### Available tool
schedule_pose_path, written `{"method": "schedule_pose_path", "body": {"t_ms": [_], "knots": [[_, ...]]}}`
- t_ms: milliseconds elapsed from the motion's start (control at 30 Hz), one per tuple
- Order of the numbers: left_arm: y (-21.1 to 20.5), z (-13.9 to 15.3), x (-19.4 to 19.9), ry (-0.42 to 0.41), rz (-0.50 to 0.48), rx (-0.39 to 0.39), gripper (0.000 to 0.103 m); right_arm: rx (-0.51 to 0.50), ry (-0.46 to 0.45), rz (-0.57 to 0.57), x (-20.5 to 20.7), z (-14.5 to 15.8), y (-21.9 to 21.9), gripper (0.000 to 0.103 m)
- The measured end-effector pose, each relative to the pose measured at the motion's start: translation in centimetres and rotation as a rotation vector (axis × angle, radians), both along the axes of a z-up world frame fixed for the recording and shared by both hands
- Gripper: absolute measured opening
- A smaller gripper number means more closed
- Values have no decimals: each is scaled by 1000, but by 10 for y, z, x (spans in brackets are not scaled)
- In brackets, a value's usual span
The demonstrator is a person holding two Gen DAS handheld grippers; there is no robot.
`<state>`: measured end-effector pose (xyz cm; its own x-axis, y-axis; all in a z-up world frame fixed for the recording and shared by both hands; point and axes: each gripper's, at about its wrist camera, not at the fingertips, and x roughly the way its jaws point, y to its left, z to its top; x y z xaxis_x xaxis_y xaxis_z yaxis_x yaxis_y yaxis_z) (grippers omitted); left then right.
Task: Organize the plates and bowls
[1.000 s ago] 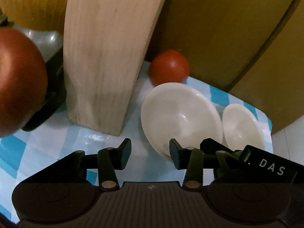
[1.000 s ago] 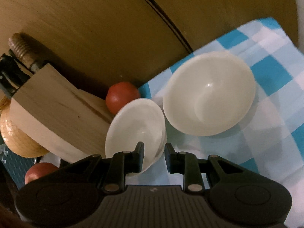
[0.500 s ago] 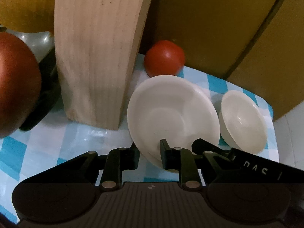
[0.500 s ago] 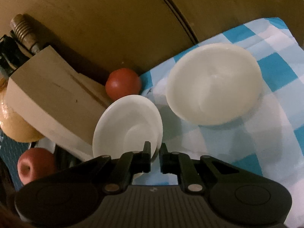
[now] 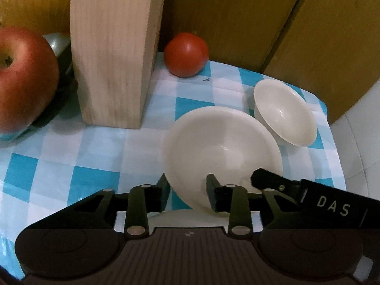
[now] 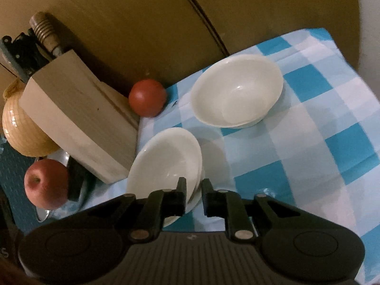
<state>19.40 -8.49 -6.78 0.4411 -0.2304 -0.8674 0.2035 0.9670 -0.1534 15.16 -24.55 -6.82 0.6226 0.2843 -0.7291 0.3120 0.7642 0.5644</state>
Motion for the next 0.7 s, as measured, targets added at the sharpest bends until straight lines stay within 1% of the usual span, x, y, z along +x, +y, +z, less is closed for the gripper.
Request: {"method": "schedule_pose_path", "body": {"t_ms": [67,167,267,333,367,400,500,700], "knots": [[6,-1,2,-5,15,-1,44,6,2,-7,5,-2,3,17],[11,-5,13,6,41,-25,44,10,10,-1,10,-7,6,21],[11,-8,19,5,42,-22,43,13,13,-9,13,-13,5,22],[8,-12,20,10,33,-23,42,-9,-5,-14,14,-14,5,22],[5,-12,19,5,23,-21,41,-17,-6,-5,16,-15,6,20],[3,-13,20,0,8,-16,36,-11,-4,0,17,-15,7,18],[-1,-8,18,-32,-4,2,35,-33,-13,1,17,-14,10,16],[-3,-3,14,-51,-10,9,32,-43,-12,4,14,-9,13,15]]}}
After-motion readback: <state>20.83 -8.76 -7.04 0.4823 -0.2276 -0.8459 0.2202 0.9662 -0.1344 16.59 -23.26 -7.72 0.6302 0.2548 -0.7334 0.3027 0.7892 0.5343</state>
